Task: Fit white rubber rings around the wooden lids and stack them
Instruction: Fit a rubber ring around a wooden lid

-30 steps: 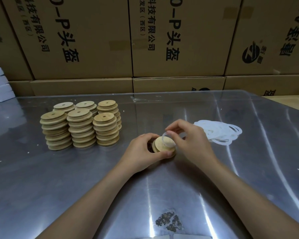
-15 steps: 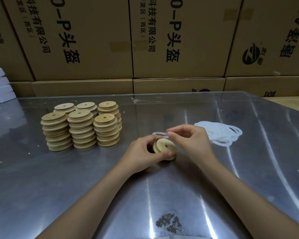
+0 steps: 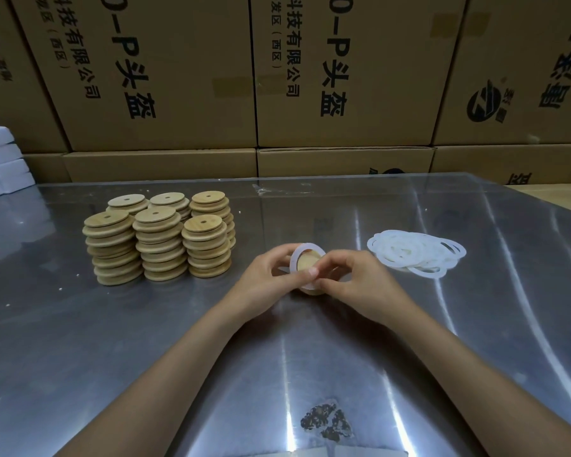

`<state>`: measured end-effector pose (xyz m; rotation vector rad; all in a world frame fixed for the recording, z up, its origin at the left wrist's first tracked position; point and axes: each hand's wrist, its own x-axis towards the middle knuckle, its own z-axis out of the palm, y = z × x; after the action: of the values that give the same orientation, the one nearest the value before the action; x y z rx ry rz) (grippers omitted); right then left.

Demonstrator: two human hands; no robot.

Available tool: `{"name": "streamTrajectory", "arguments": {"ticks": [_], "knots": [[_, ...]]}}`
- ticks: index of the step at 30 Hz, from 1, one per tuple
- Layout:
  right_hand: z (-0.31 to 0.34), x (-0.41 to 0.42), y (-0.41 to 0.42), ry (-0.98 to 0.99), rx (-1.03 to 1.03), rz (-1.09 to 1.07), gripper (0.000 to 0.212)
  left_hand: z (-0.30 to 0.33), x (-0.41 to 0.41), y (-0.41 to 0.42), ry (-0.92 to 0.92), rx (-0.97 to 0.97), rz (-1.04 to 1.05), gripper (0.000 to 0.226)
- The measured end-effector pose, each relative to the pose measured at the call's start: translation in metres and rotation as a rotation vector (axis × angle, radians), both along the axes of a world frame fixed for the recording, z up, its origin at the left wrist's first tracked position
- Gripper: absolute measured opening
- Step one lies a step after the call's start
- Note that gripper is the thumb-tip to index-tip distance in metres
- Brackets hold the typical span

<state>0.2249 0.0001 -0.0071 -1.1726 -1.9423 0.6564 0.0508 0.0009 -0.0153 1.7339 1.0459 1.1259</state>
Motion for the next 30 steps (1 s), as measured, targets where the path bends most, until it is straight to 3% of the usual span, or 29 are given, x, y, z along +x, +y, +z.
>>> {"name": "streamTrajectory", "arguments": {"ticks": [3, 9, 14, 22, 30], "knots": [[-0.002, -0.002, -0.001, 0.002, 0.03, -0.008, 0.019, -0.002, 0.001, 0.001, -0.002, 0.077, 0.055, 0.031], [0.001, 0.001, 0.004, 0.185, 0.201, -0.174, 0.03, 0.001, 0.005, -0.004, 0.021, 0.208, 0.068, 0.038], [-0.003, 0.0, 0.005, 0.157, 0.137, -0.062, 0.025, 0.0, 0.009, -0.007, 0.051, 0.27, 0.138, 0.031], [-0.005, -0.003, 0.006, 0.314, 0.151, -0.107, 0.016, -0.005, 0.008, -0.001, -0.034, 0.219, 0.281, 0.023], [-0.01, -0.007, 0.007, 0.52, -0.034, -0.103, 0.006, -0.002, 0.009, -0.004, -0.244, 0.062, 0.291, 0.013]]}}
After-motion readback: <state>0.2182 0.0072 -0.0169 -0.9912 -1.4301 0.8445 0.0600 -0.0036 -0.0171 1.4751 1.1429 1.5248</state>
